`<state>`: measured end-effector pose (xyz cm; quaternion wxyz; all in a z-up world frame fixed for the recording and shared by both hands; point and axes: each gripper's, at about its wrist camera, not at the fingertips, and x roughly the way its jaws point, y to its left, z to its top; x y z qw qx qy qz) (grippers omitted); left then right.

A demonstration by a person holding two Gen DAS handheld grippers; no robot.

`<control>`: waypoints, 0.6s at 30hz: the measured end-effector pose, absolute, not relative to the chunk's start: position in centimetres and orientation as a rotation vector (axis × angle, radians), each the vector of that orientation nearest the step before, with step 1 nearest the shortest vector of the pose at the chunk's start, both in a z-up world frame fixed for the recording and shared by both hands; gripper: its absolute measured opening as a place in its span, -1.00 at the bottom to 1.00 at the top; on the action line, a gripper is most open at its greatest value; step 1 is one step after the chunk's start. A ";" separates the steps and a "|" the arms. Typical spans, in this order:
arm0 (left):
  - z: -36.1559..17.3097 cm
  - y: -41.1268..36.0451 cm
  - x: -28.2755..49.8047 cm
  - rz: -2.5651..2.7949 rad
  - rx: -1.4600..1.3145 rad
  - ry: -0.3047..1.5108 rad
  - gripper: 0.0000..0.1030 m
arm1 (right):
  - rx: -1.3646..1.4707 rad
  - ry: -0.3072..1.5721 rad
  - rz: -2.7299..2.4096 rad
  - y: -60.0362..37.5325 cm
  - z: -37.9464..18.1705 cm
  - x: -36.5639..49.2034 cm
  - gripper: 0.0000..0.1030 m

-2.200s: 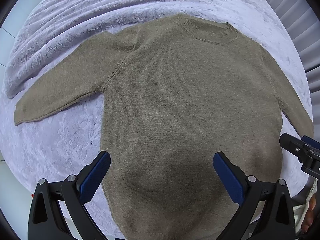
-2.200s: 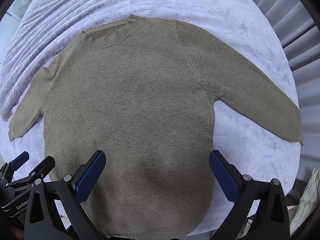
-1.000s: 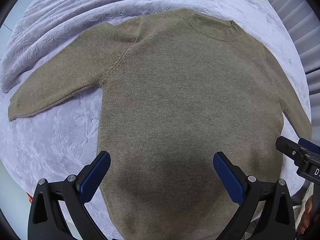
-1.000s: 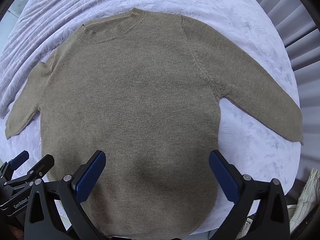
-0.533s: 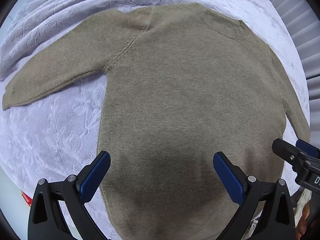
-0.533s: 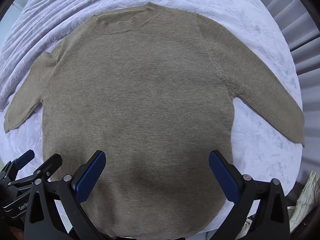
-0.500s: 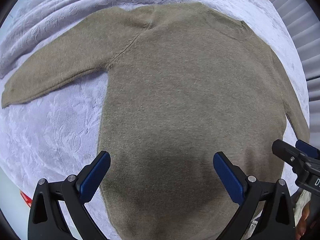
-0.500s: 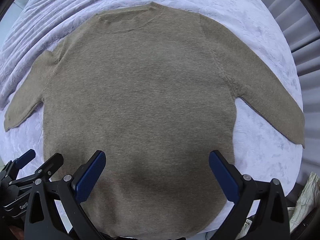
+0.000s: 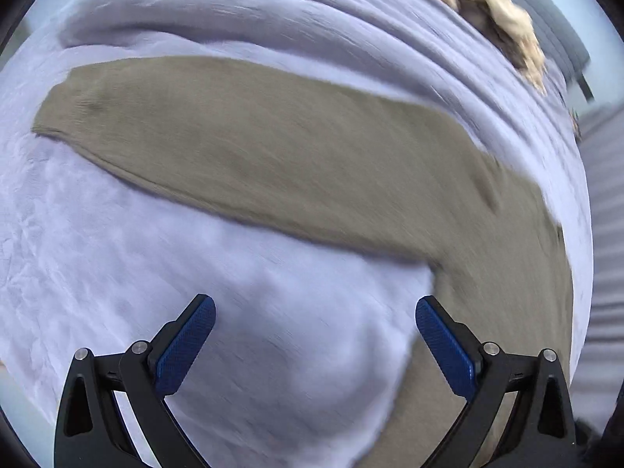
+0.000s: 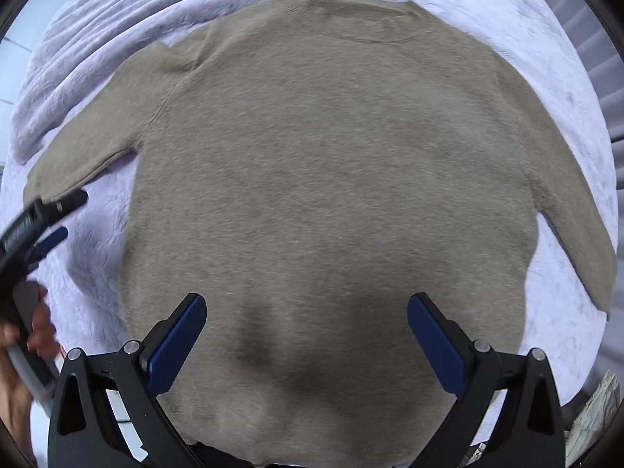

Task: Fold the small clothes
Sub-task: 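Move the left tool to the sleeve cuff and close on it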

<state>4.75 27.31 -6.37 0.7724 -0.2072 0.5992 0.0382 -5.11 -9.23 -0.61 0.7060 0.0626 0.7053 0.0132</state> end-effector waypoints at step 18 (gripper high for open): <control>-10.6 41.4 5.2 0.286 -0.792 1.026 -0.15 | 0.043 1.586 0.146 -1.3 -1.8 -5.2 0.99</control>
